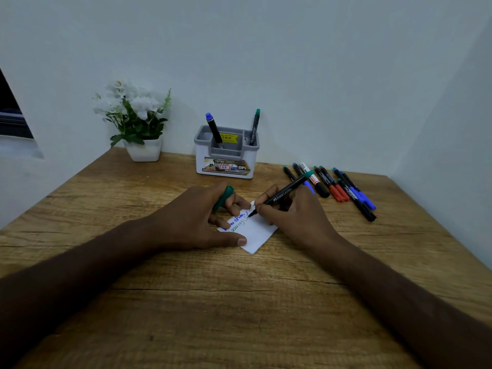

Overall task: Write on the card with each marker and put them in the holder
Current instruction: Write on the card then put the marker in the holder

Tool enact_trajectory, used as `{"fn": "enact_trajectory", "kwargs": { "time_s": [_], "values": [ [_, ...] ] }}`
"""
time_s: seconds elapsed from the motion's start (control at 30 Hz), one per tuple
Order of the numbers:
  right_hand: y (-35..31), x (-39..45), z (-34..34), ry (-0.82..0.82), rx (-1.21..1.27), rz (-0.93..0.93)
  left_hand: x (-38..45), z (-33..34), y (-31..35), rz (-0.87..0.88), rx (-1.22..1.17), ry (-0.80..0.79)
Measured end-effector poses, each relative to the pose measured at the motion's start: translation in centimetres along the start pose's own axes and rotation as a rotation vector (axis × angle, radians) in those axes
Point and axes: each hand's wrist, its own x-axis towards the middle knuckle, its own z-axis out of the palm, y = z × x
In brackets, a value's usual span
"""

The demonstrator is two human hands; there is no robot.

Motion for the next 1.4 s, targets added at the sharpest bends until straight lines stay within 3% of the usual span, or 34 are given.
{"fn": "enact_trajectory", "kwargs": {
  "time_s": [1.4],
  "values": [
    [1.2,0.6,-0.1,0.102,0.013,0.021,0.0,-0.1,0.1,0.048,-0.049,-0.023]
  ]
}}
